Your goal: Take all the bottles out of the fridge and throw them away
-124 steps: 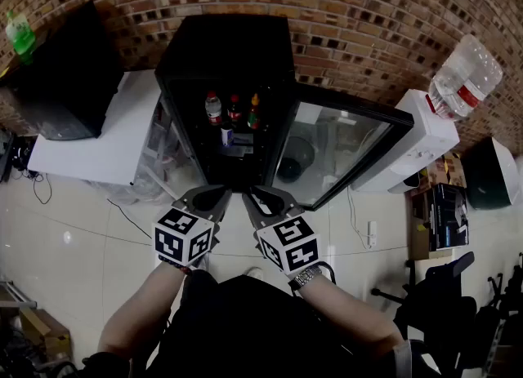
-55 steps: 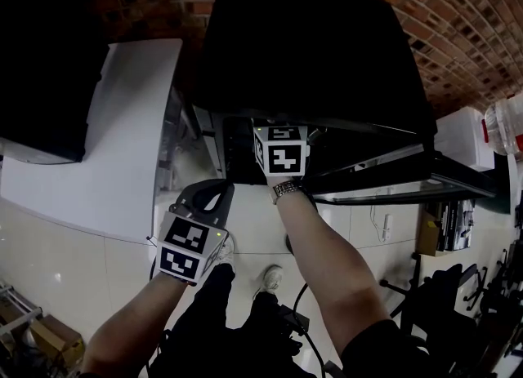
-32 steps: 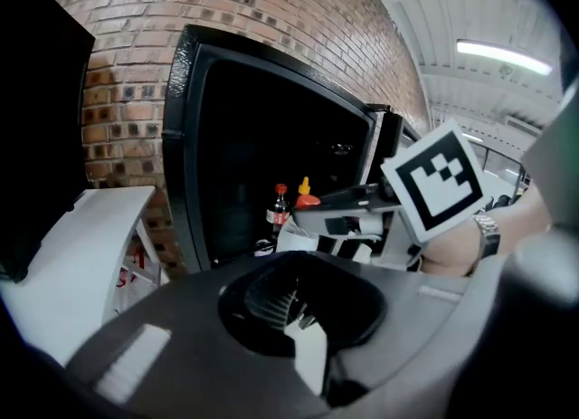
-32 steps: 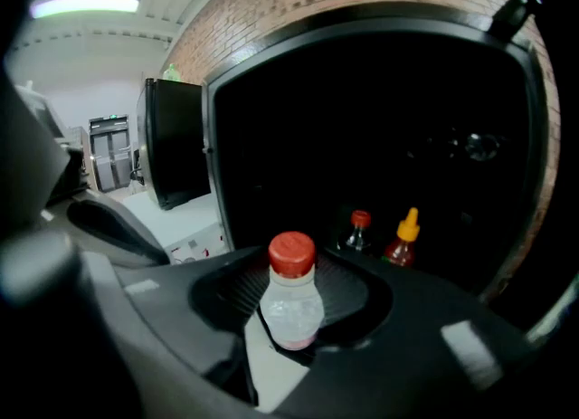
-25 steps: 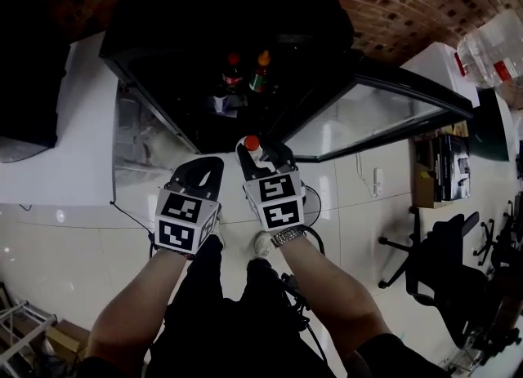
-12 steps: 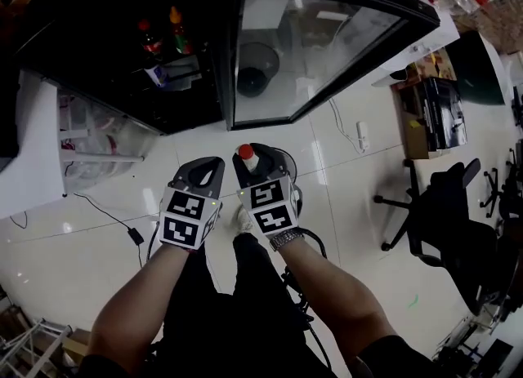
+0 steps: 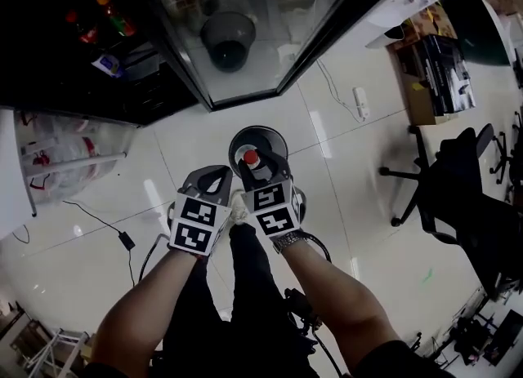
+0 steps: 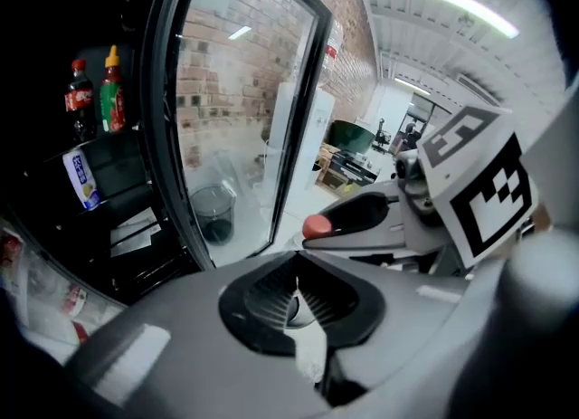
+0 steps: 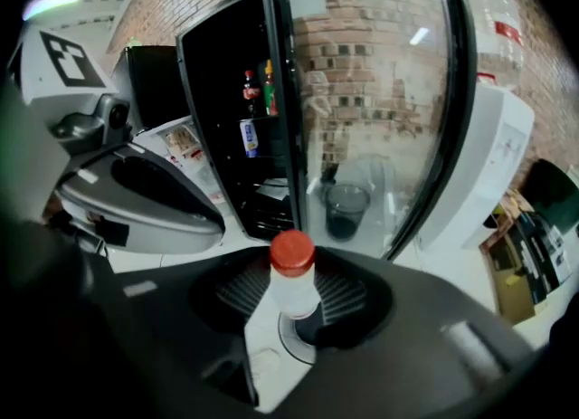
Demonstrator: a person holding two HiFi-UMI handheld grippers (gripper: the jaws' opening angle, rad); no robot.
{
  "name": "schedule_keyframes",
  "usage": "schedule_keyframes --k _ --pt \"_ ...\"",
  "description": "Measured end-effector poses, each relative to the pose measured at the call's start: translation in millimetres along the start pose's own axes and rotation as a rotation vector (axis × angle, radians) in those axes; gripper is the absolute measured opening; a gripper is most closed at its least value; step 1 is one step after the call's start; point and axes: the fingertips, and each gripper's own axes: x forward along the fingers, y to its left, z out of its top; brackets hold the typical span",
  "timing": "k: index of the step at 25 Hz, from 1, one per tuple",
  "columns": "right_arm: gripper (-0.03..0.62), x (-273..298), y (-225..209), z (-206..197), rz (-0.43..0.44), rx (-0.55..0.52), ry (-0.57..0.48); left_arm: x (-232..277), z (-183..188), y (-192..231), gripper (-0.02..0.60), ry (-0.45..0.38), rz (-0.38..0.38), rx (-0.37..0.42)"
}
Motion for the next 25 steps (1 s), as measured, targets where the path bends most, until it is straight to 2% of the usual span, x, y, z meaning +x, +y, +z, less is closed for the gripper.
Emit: schedule_keyframes --k 8,15,21,25 --pt "0.147 51 -19 -79 -0.052 0.113 0.051 61 -51 -9 0.003 0.087 -0.065 0.057" --pt "0.148 99 -21 -137 -0.076 0.139 0.114 107 -90 -2 0.003 0.124 -0.106 0.064" --pt "0.148 129 -26 -177 -0.102 0.189 0.173 125 -117 0 0.003 0.154 -0.125 0.06" --pt "0.135 133 -34 -182 -0.127 0.25 0.173 123 -123 5 0.003 0.165 -0.127 0.062"
